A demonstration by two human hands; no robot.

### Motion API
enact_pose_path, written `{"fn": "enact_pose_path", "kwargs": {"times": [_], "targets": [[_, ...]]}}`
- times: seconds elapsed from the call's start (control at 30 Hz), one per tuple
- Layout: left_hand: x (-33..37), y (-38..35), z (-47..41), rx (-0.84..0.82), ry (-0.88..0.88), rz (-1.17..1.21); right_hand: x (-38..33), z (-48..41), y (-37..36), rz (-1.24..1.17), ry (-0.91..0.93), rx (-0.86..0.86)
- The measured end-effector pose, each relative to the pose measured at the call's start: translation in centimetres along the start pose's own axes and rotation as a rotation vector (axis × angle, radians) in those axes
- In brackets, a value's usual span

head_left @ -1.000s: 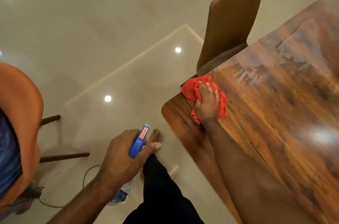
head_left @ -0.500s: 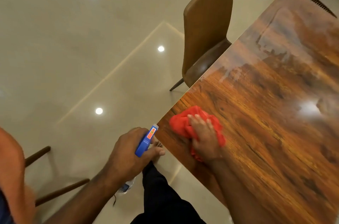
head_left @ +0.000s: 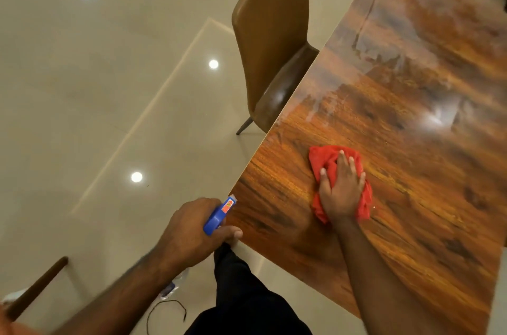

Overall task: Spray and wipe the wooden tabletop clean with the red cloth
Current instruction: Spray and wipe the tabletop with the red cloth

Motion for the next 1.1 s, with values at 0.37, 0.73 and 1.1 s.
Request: {"fn": "enact_pose_path", "kwargs": {"times": [0.37,0.73,1.1], "targets": [[2.8,5.6,-2.9,0.088,-0.112,-0.035,-17.4,1.9,-4.9,0.001,0.53,-0.204],[3.2,7.6,-6.4,0.002,-0.07,-0.047,-17.9,1.0,-6.4,0.023,0.973,-0.454],[4.1,11.3,-11.9,-0.156,-0.21,-0.122,-16.6,-13.5,-2.3,0.049,0.365,-0.119]]}}
Point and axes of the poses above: each hand's wrist, its own z-axis away from the middle knuckle, its own y-axis out of the back of the hand, x = y × z, the point moved 4 cm from there along -z, towards the middle knuckle, and after that the axes turned 7 degrees about -x, right-handed, at the moved point
